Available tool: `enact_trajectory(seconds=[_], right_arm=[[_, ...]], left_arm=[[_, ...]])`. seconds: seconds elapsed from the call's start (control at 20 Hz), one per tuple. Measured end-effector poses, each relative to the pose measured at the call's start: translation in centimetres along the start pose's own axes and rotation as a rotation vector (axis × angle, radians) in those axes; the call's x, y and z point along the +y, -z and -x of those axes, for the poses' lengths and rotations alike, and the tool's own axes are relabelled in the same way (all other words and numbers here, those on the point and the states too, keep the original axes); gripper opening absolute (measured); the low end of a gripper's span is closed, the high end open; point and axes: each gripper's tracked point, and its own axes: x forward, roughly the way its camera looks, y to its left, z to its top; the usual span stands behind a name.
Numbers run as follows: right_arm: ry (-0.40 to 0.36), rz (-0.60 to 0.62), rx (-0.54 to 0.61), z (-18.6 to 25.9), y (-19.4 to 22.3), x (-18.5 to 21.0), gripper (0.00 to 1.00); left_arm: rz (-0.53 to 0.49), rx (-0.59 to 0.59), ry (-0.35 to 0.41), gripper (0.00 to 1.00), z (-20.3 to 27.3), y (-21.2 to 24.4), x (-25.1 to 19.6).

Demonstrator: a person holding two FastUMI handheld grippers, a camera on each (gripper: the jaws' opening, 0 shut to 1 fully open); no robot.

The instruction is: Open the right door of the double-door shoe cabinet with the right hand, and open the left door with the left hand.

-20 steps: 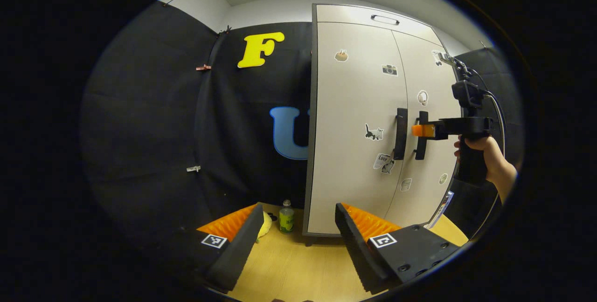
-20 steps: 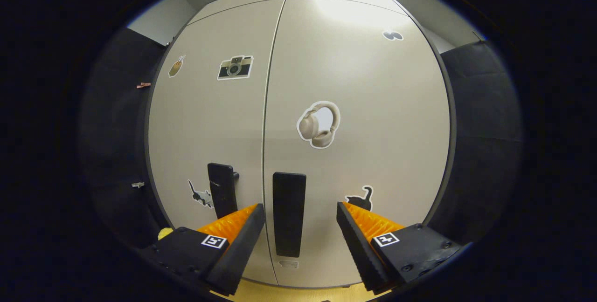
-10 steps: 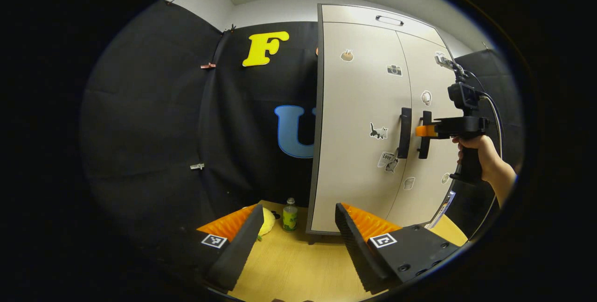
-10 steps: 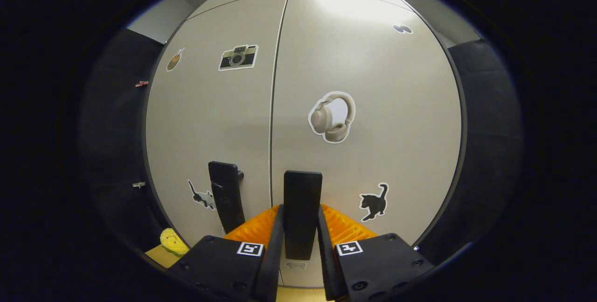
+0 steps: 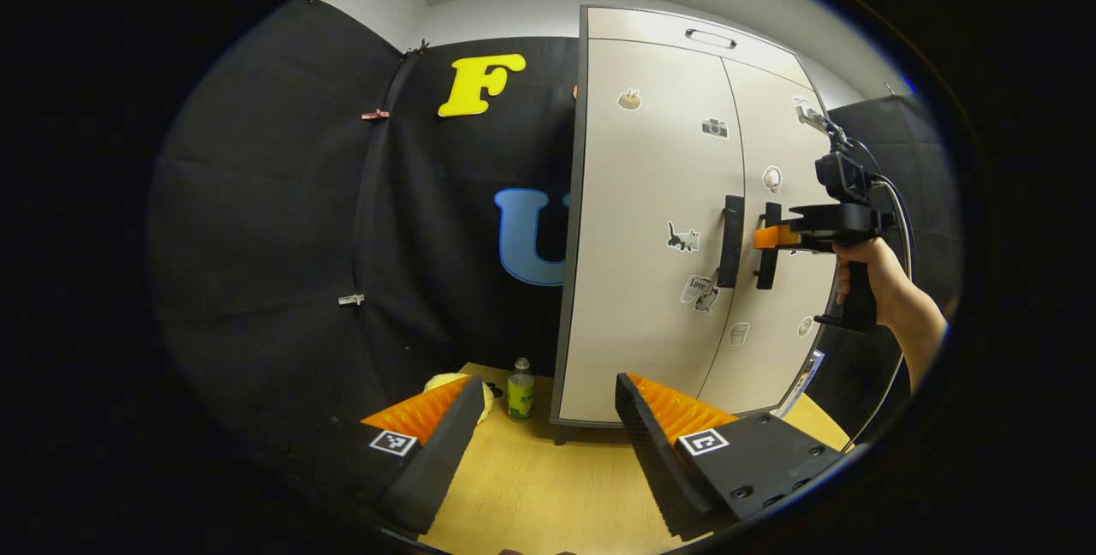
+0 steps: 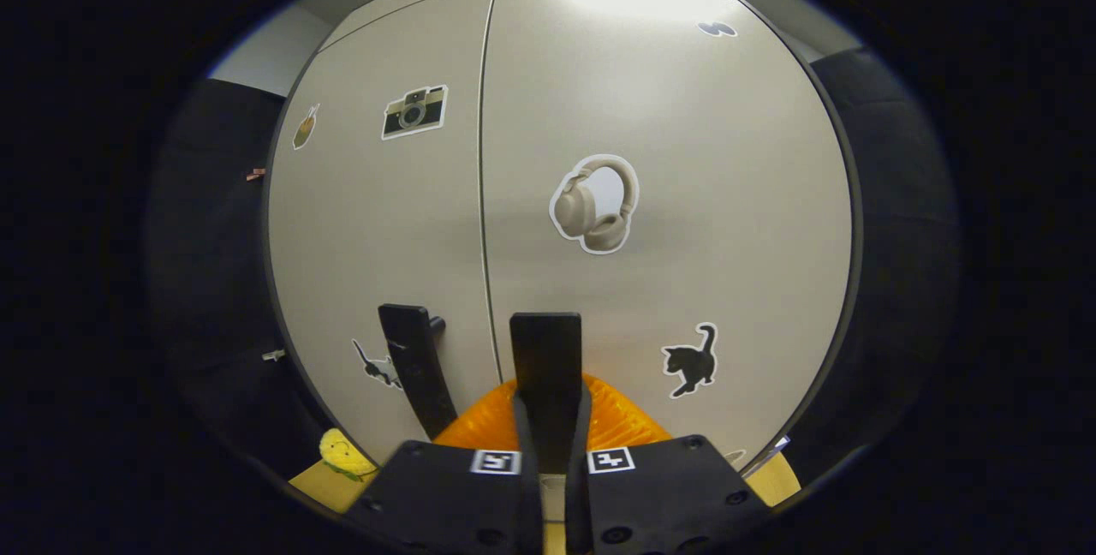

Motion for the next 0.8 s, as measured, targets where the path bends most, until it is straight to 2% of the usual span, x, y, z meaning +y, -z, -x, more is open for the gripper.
enact_trajectory(seconds=[0.45,0.8], right_arm=[[-0.048,-0.031,-0.001,3.6,0.4,-0.5,0.13],[-0.042,-0.033,-0.017,7.9,0.6,-1.9,0.13]], left_arm=[[-0.029,-0.019,0.075,0.95,-0.1,-1.0,-2.3],[-0.045,-0.019,0.153,0.95,-0.1,-1.1,-5.4]])
